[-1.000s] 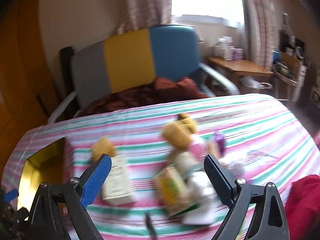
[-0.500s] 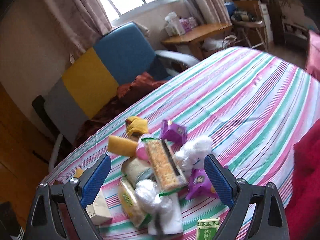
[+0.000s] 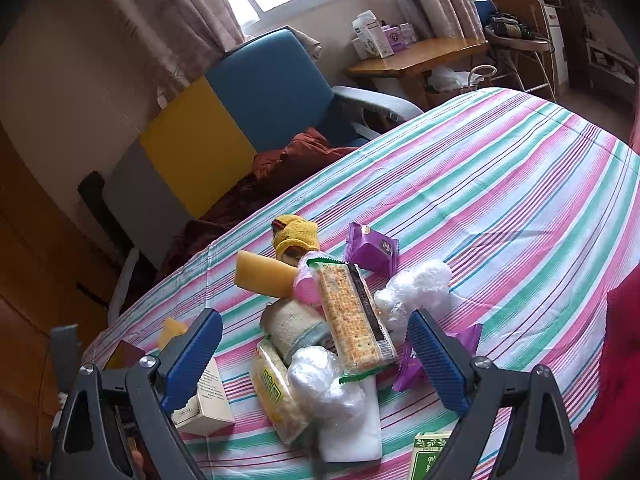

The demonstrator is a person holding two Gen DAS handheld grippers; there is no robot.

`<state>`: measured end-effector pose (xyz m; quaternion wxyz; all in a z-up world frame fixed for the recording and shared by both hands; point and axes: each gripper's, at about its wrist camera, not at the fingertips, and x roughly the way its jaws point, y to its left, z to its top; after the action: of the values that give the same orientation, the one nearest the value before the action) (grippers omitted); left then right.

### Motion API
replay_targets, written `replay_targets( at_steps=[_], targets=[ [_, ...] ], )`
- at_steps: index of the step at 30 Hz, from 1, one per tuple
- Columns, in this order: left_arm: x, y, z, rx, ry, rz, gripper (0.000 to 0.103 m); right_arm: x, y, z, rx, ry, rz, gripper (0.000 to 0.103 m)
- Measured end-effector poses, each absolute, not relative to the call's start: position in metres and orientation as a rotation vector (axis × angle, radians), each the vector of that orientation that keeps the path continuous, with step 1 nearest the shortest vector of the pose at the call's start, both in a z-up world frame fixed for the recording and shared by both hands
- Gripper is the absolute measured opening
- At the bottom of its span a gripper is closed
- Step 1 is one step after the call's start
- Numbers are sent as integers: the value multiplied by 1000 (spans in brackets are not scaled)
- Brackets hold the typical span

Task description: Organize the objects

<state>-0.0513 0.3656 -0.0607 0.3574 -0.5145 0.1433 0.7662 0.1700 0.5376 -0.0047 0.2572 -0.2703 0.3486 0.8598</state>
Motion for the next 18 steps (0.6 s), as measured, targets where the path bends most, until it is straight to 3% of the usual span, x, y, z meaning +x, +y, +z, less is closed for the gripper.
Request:
replay_targets(
  at_steps=[4, 5, 9, 12, 18],
  targets=[
    [-57, 370, -75, -1399, 356, 1972, 85, 168, 537, -5, -745, 930, 2336, 96],
    [-58, 370, -77, -1404, 329, 1947, 74, 168, 537, -5, -750, 926, 2339, 96],
    [-53, 360, -75, -1361, 281, 1922, 59, 161, 530, -5, -785, 879, 2366, 96],
    [-48, 346, -67, -1313, 261, 1919, 53, 152, 520, -4, -828, 805, 2406, 93],
    [-39, 311, -48, -1226, 214, 1919, 53, 116, 472, -8, -1027, 515, 2540, 79]
  ],
)
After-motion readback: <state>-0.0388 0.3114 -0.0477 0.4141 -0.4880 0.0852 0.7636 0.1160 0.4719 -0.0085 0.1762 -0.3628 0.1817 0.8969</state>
